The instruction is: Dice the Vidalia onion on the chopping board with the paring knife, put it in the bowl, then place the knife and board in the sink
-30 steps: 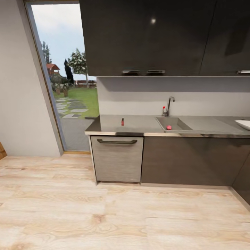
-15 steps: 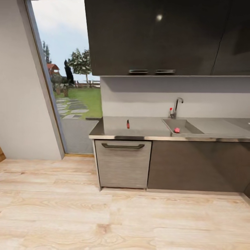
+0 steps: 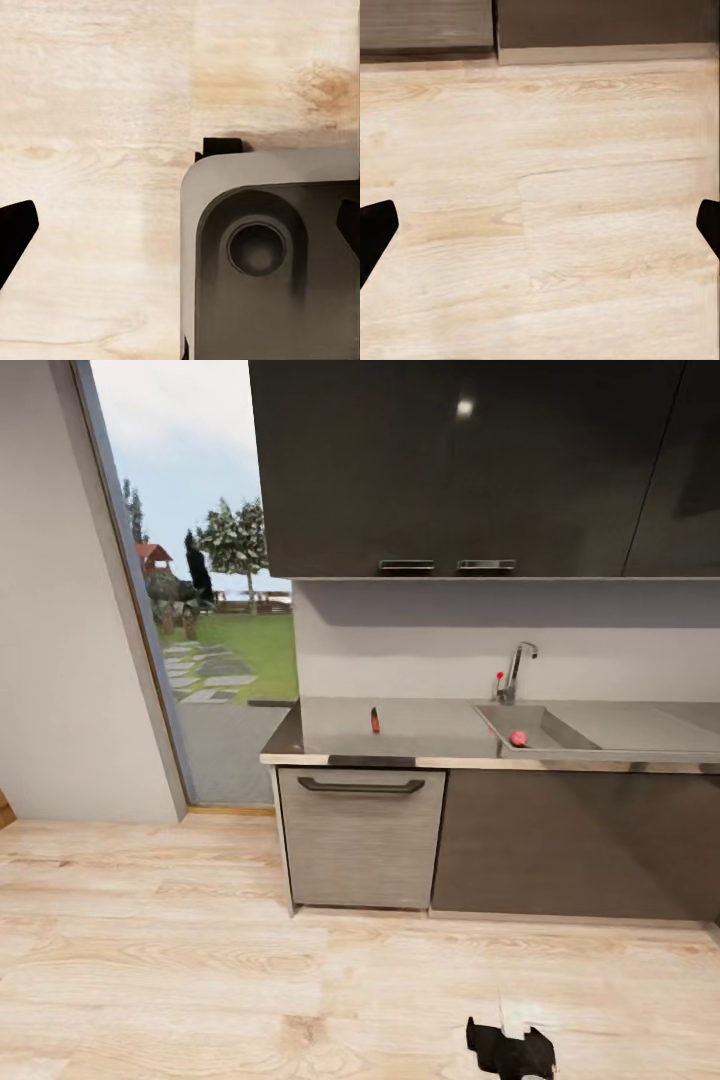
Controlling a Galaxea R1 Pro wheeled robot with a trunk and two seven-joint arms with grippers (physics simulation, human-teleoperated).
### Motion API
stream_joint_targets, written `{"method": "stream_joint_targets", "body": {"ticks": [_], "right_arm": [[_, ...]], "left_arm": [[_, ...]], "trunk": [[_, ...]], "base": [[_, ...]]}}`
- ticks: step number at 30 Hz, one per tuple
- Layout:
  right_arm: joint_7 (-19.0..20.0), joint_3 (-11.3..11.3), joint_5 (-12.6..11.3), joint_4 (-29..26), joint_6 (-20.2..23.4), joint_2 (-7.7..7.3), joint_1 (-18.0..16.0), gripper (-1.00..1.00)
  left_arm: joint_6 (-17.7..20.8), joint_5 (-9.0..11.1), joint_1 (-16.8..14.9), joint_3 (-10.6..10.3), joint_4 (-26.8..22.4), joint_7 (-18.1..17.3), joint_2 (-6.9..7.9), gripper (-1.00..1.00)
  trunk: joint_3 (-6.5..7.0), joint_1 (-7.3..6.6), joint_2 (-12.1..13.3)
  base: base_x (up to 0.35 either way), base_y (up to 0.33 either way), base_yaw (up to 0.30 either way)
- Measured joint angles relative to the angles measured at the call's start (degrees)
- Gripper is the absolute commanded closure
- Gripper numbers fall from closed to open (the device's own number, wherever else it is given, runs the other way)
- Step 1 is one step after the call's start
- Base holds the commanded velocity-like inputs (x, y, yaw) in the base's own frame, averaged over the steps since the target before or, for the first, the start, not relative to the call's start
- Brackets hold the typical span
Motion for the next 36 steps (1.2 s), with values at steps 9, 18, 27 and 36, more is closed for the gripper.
{"method": "stream_joint_targets", "body": {"ticks": [9, 18, 27, 36], "right_arm": [[-8.25, 5.27, 0.19, -14.48, 12.29, 1.97, -8.43, -1.00], [-12.65, 6.86, 0.61, -15.07, 26.00, 4.94, -28.93, -1.00], [-14.73, 9.26, 0.85, -13.23, 34.30, 4.93, -46.88, -1.00], [-14.74, 9.17, 0.77, 1.84, 34.64, 4.92, -64.60, -1.00]], "left_arm": [[-0.19, -0.18, -0.01, -0.08, -2.70, 0.04, 1.17, -1.00], [-0.53, -0.32, 0.00, -0.13, -2.74, 0.04, 1.36, -1.00], [-0.53, -0.32, 0.00, -0.08, -2.83, 0.04, 1.55, -1.00], [-0.53, -0.32, 0.01, 0.00, -2.84, 0.04, 1.65, -1.00]], "trunk": [[0.01, 0.00, 0.01], [0.01, 0.00, 0.00], [0.01, -0.03, 0.00], [0.01, -0.03, 0.00]], "base": [[0.000, 0.000, 0.000], [0.000, 0.000, 0.000], [0.110, 0.064, 0.000], [0.270, 0.191, 0.000]]}}
